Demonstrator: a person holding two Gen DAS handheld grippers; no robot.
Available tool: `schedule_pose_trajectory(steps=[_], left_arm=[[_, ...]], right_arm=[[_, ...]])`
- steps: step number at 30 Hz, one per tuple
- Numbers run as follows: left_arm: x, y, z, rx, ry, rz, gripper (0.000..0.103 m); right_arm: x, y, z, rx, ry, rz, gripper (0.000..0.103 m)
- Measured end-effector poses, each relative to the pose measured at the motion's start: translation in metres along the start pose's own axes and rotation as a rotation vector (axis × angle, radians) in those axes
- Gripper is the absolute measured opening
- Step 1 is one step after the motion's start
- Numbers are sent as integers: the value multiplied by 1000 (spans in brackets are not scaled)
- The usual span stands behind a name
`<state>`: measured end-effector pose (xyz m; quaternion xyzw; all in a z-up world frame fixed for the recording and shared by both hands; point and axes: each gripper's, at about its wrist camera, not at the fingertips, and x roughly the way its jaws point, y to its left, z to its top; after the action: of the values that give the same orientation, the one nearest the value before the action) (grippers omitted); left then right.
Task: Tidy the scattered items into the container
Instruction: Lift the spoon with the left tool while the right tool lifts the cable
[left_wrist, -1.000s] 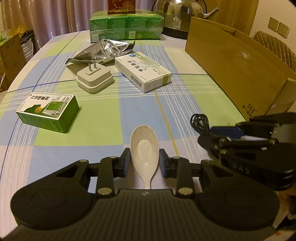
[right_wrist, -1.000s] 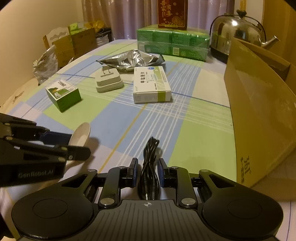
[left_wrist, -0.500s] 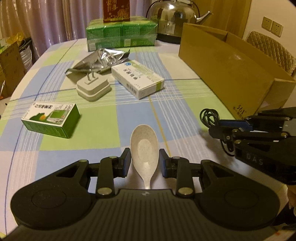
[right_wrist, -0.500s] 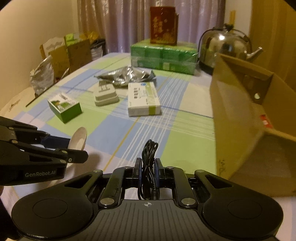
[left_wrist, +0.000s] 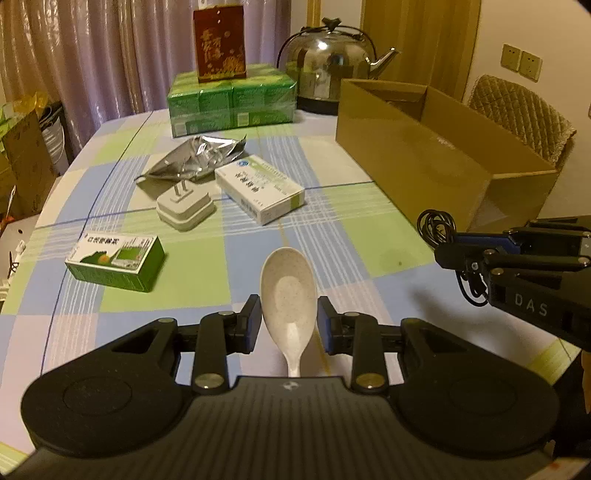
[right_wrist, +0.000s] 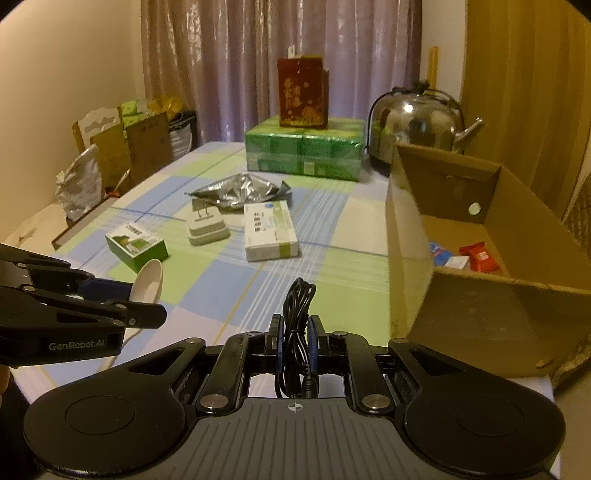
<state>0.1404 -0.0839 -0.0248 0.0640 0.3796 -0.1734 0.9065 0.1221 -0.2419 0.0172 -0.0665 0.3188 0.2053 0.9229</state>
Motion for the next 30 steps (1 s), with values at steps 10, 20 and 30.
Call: schedule_pose_trajectory(steps=[10, 20, 30], left_arm=[[-20, -24, 8, 63, -24, -28, 27], [-29, -55, 27, 121, -54, -86, 27], [-24, -92, 82, 181, -108, -176, 27]], right_arm=[[-36, -11, 2, 19, -52, -29, 10], [-67, -43, 10, 59, -111, -92, 10], [-88, -97, 40, 125, -184, -161, 10]])
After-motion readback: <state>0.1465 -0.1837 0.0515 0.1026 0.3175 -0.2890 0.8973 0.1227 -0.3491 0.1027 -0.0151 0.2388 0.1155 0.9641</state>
